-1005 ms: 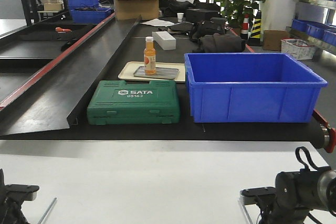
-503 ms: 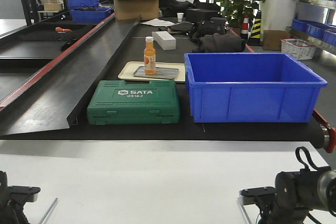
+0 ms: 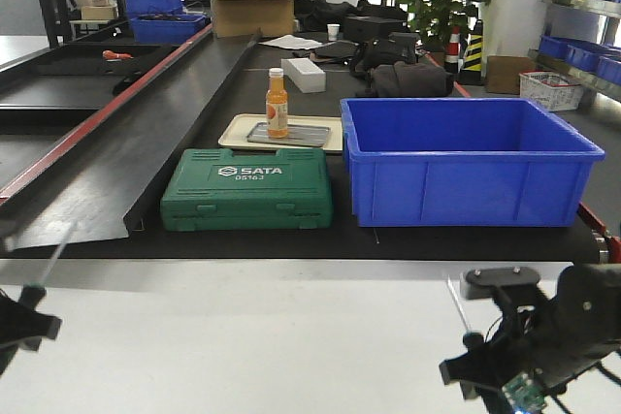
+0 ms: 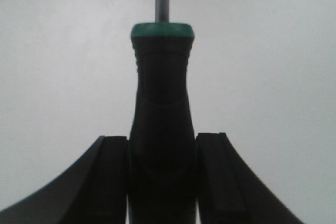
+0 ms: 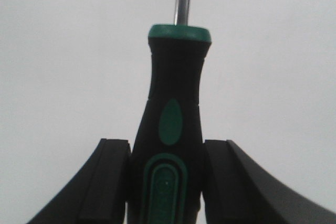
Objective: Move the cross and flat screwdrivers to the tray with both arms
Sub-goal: 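Close both grippers on the screwdriver handles and lift them, then drive the base to the roller shelf holding both screwdrivers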
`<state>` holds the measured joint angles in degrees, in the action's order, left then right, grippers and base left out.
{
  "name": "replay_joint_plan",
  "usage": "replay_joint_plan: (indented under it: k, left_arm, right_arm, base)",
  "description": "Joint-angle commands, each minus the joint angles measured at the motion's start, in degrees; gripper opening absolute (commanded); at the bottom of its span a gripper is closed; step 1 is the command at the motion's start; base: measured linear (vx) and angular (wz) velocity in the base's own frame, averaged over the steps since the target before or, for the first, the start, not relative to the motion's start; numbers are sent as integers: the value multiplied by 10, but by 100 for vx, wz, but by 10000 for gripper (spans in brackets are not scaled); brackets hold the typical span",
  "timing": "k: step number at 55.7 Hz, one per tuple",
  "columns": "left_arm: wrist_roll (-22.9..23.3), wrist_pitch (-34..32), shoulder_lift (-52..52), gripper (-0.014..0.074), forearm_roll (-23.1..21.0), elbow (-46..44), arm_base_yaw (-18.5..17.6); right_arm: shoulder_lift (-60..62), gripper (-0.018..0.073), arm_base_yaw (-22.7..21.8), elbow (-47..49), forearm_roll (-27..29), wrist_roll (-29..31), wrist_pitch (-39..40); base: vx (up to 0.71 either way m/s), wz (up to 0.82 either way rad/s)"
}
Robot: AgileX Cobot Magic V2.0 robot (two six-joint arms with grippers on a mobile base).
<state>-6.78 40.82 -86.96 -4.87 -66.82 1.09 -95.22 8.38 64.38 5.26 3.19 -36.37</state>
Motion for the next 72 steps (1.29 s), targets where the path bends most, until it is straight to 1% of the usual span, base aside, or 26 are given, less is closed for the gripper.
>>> replay_joint_plan:
  k: [1,10,17,21,28,36,42,51,72]
  left_arm:
    - [5,-54,96,-3,-18,-3,0]
    - [2,-137,218,-3,-45,77,0]
    - [0,-214,318,-3,-51,171,0]
    - [0,-237,377,-3,-51,217,0]
    - [1,-242,459,-3,-51,269,0]
    - [0,-247,513,-3,-51,287,0]
    - [0,-249,520,-3,-51,287,0]
    - [1,-225,519,-3,-50,287,0]
    - [1,-225,519,-3,-50,287,0]
  right_arm:
    - [103,-8,1,-7,2,10,55]
    - [247,-8,2,-90,16,18,158]
    - [372,-8,2,-160,15,18,210]
    - [433,-8,1,-191,15,17,223]
    - [525,-8,1,-219,15,12,214]
    - [592,-8,1,-236,10,15,212]
    - [613,-8,1,-239,-3,15,213]
    - [621,-8,1,-239,-1,15,207]
    - [621,-8,1,-239,0,15,205]
  base:
    - [0,0]
    - [0,0]
    - [0,0]
    - [0,0]
    - [0,0]
    - [0,0]
    - [0,0]
    - [0,0]
    - [0,0]
